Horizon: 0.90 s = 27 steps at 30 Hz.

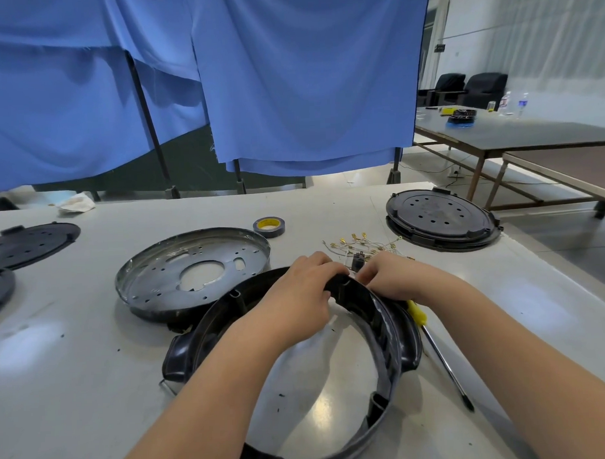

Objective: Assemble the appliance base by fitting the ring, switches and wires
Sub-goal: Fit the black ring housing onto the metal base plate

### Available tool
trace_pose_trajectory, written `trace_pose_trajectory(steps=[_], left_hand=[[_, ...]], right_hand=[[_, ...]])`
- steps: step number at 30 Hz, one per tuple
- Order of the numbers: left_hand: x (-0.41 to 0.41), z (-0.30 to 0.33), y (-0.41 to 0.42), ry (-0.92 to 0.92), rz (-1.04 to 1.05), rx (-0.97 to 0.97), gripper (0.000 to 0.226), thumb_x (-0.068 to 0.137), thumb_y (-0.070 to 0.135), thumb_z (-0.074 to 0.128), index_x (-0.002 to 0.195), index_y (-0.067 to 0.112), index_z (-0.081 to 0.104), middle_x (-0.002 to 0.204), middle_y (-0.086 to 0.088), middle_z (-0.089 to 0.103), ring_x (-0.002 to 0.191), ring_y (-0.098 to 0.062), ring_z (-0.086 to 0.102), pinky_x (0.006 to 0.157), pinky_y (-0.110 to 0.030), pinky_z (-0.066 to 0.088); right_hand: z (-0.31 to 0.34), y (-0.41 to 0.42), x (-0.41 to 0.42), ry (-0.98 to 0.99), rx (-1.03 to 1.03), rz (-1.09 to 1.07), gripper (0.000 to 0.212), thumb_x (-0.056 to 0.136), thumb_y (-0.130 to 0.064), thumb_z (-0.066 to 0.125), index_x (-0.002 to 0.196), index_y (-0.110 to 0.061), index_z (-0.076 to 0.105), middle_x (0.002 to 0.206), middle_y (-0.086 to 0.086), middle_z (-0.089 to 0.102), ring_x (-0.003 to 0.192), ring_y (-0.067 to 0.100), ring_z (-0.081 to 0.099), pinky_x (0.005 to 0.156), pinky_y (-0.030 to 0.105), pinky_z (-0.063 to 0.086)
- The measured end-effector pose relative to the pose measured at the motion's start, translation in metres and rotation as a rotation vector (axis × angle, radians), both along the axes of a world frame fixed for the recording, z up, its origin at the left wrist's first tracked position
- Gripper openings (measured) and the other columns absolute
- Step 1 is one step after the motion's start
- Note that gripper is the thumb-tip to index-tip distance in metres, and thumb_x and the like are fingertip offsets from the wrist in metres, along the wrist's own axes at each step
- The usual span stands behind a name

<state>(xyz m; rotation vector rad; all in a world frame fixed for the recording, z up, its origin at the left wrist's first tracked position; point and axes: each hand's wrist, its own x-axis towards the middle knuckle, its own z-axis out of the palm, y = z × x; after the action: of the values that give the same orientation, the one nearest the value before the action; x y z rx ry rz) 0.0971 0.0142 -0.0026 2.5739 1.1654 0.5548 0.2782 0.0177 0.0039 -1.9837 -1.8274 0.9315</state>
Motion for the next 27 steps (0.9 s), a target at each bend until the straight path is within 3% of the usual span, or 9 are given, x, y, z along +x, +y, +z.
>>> trace_pose_trajectory(steps=[3, 7, 10, 13, 18, 27], left_hand=[[-0.0006, 0.0004, -0.0004, -0.03, -0.003, 0.005, 0.043, 0.092, 0.004, 0.045, 0.127, 0.026, 0.054, 0.124, 0.007, 0.049, 0.112, -0.014, 0.04, 0.096, -0.028, 0.036], [-0.0011, 0.0011, -0.0004, -0.062, -0.002, 0.017, 0.042, 0.092, 0.004, 0.045, 0.125, 0.026, 0.056, 0.121, 0.008, 0.05, 0.11, -0.013, 0.041, 0.095, -0.029, 0.038], [-0.0012, 0.0013, -0.0007, -0.091, -0.004, 0.026, 0.042, 0.091, 0.003, 0.045, 0.124, 0.026, 0.058, 0.119, 0.009, 0.051, 0.107, -0.013, 0.042, 0.093, -0.027, 0.038], [-0.0017, 0.0017, -0.0002, -0.112, 0.0, 0.038, 0.04, 0.091, 0.003, 0.046, 0.124, 0.024, 0.058, 0.119, 0.009, 0.05, 0.107, -0.012, 0.042, 0.092, -0.024, 0.037], [-0.0021, 0.0028, -0.0015, -0.142, 0.0, 0.032, 0.039, 0.091, 0.003, 0.046, 0.123, 0.023, 0.058, 0.118, 0.008, 0.05, 0.108, -0.012, 0.043, 0.095, -0.025, 0.038], [-0.0031, 0.0045, -0.0025, -0.164, -0.008, 0.018, 0.039, 0.091, 0.0, 0.046, 0.122, 0.02, 0.059, 0.119, 0.006, 0.051, 0.111, -0.015, 0.045, 0.099, -0.029, 0.039]], right_hand=[[0.0009, 0.0006, -0.0018, 0.002, -0.027, -0.017, 0.009, 0.082, -0.018, 0.07, 0.081, -0.024, 0.076, 0.07, -0.002, 0.068, 0.066, 0.014, 0.059, 0.058, 0.023, 0.047], [0.0, 0.0034, -0.0018, 0.035, -0.058, -0.029, 0.016, 0.082, -0.012, 0.067, 0.075, -0.024, 0.075, 0.074, 0.002, 0.069, 0.07, 0.019, 0.061, 0.067, 0.031, 0.055], [0.0008, 0.0032, -0.0017, 0.135, -0.137, -0.016, 0.018, 0.081, -0.005, 0.069, 0.074, -0.02, 0.076, 0.077, 0.01, 0.071, 0.07, 0.025, 0.062, 0.074, 0.037, 0.057], [0.001, 0.0037, -0.0012, 0.283, -0.212, -0.017, 0.022, 0.082, 0.005, 0.066, 0.074, -0.012, 0.077, 0.085, 0.017, 0.073, 0.085, 0.032, 0.067, 0.089, 0.048, 0.054], [0.0026, 0.0067, 0.0036, 0.399, -0.307, 0.026, 0.027, 0.086, 0.01, 0.057, 0.074, -0.005, 0.075, 0.077, 0.013, 0.074, 0.067, 0.02, 0.071, 0.062, 0.028, 0.057], [0.0017, 0.0064, 0.0025, 0.444, -0.292, -0.009, 0.019, 0.086, 0.009, 0.059, 0.078, -0.003, 0.072, 0.068, 0.01, 0.072, 0.059, 0.018, 0.068, 0.057, 0.027, 0.057]])
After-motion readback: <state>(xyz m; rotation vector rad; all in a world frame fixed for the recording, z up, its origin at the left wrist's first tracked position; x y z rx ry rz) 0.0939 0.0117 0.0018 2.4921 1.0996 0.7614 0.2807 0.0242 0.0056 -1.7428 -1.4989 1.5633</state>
